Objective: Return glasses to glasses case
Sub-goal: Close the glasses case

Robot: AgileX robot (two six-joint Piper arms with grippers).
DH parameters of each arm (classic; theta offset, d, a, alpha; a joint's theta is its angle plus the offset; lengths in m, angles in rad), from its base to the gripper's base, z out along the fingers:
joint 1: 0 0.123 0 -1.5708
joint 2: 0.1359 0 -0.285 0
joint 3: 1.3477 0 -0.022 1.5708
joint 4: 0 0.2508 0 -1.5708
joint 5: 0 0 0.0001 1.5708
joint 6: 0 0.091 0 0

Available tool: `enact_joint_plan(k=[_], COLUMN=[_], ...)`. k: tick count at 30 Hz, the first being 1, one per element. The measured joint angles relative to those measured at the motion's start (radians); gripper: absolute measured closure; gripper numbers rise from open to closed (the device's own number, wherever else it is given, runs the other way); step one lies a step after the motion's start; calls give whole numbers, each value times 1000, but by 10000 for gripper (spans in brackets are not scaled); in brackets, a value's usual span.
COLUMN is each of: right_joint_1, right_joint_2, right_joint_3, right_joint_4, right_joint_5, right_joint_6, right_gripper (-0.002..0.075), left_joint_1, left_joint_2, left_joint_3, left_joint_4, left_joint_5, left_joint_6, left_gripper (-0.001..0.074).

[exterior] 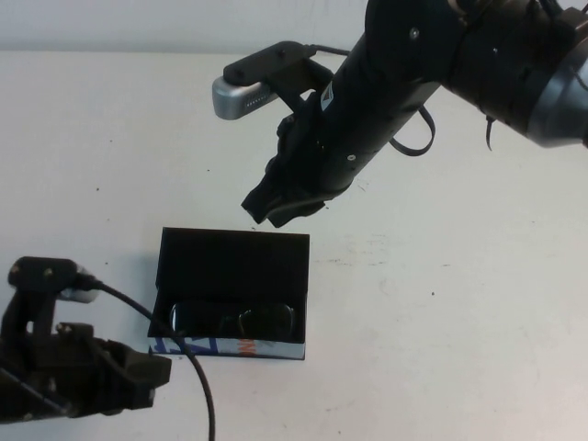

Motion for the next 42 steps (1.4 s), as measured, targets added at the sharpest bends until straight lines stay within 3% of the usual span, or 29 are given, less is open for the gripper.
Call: enact_joint_plan(k=[7, 11, 15, 22, 42], right_joint_1=[-27, -27, -27, -27, -61], right_joint_2=[53, 67, 77, 120, 420], right_joint_3=[0, 0, 0, -31, -359], right_joint_4=[5, 9, 9, 9, 20], right_joint_5=[-53, -84, -100, -123, -124], right_joint_6=[4, 4, 4, 6, 22], right_gripper=[737, 737, 737, 737, 737], left_joint_1=[-145, -168, -172, -172, -172], left_joint_2=[215, 323, 410, 489, 497], left_joint_3=[0, 0, -28, -72, -83], left_joint_4=[-315, -541, -605, -616, -622], left_joint_5=[-158, -167, -167, -168, -203], left_joint_6=[349, 623, 744, 806, 847], left_gripper=[735, 735, 735, 735, 735])
